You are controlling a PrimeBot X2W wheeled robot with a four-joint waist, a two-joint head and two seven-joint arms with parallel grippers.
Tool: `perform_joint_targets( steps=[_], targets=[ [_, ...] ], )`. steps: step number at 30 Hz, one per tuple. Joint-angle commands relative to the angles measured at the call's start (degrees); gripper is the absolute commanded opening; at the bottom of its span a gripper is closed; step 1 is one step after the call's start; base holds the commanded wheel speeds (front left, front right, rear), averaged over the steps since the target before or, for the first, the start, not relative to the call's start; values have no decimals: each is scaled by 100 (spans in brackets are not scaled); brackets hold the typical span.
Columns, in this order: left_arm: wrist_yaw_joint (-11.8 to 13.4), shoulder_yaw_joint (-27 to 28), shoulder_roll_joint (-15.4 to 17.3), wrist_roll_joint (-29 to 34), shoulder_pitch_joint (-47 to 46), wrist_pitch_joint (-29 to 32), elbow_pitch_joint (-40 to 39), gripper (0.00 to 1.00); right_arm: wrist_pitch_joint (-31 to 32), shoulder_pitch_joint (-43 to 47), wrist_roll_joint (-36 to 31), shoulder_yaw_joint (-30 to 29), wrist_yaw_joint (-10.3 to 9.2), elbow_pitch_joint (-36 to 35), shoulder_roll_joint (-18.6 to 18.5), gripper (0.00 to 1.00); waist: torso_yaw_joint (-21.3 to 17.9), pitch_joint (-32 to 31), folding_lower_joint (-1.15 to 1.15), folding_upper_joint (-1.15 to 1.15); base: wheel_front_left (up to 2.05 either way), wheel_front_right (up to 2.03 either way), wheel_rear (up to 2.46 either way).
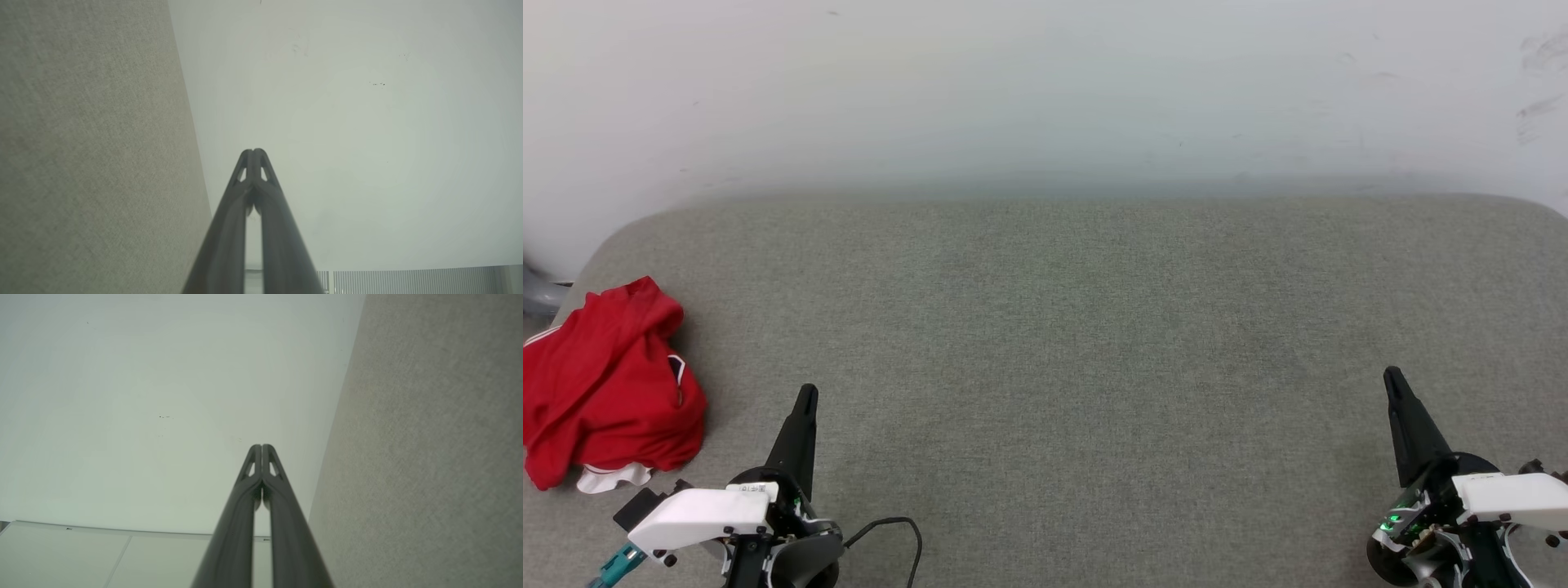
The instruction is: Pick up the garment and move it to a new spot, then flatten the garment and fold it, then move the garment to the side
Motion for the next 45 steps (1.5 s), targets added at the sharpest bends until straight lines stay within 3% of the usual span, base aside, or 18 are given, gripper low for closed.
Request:
perform_joint_targets(
  steps=[1, 27, 28, 45],
  targets=[
    [-11, 15, -13, 1, -32, 10, -13, 0, -3, -77, -25, 3, -2, 6, 16, 0, 0, 0, 0, 0, 0, 0, 0],
    [1, -6, -1, 0, 3, -2, 6, 0, -3, 6, 0, 2, 0, 5, 0, 0, 0, 0, 0, 0, 0, 0, 0],
    [1, -16, -2, 1, 20, -5, 47, 100, -5, 33, -1, 4, -1, 36, 0, 100, 0, 0, 0, 0, 0, 0, 0],
    [1, -458, -2, 20, 7, -477, -536, 100, -475, 195, -251, 292, -1, -551, -3, 100, 27, -8, 0, 0, 0, 0, 0]
  ],
)
